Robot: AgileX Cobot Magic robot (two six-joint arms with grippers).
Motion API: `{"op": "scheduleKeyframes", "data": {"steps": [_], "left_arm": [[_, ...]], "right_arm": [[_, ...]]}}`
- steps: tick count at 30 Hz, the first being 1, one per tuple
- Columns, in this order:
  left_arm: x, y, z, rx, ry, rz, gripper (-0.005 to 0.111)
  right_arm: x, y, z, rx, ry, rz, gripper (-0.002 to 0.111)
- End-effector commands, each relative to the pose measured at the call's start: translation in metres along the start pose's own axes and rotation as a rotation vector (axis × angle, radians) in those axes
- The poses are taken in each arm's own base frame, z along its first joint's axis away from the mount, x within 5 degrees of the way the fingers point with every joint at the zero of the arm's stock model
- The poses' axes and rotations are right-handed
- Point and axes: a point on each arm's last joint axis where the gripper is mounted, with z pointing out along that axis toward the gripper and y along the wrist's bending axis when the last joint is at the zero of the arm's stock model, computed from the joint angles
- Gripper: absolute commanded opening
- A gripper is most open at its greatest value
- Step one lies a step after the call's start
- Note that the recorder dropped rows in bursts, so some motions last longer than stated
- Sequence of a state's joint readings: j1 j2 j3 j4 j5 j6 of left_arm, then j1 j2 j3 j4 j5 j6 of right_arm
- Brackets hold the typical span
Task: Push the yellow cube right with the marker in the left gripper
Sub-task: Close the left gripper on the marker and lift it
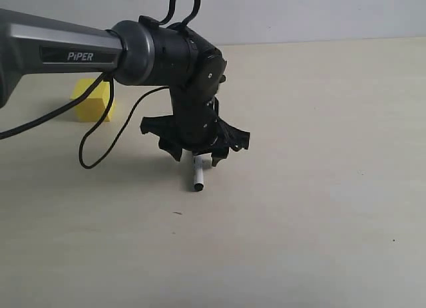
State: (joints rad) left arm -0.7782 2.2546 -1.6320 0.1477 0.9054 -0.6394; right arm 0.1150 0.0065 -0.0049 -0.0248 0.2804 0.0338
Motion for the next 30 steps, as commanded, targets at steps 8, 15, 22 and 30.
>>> {"op": "scheduleKeyframes", "data": {"steps": [8,15,22,30], "left_arm": [[0.001,0.000,0.004,-0.003,-0.003,-0.007,0.062],[0.003,0.001,0.009,-0.018,0.019,0.007,0.062],[0.005,0.002,0.015,-0.040,0.042,0.024,0.056],[0.005,0.002,0.014,-0.044,0.042,0.025,0.000]], "right_arm": [[0.000,0.000,0.000,-0.002,-0.014,-0.002,0.000],[0.000,0.000,0.000,-0.002,-0.014,-0.002,0.000],[0.000,0.000,0.000,-0.002,-0.014,-0.002,0.000],[0.000,0.000,0.000,-0.002,-0.014,-0.002,0.000]]}}
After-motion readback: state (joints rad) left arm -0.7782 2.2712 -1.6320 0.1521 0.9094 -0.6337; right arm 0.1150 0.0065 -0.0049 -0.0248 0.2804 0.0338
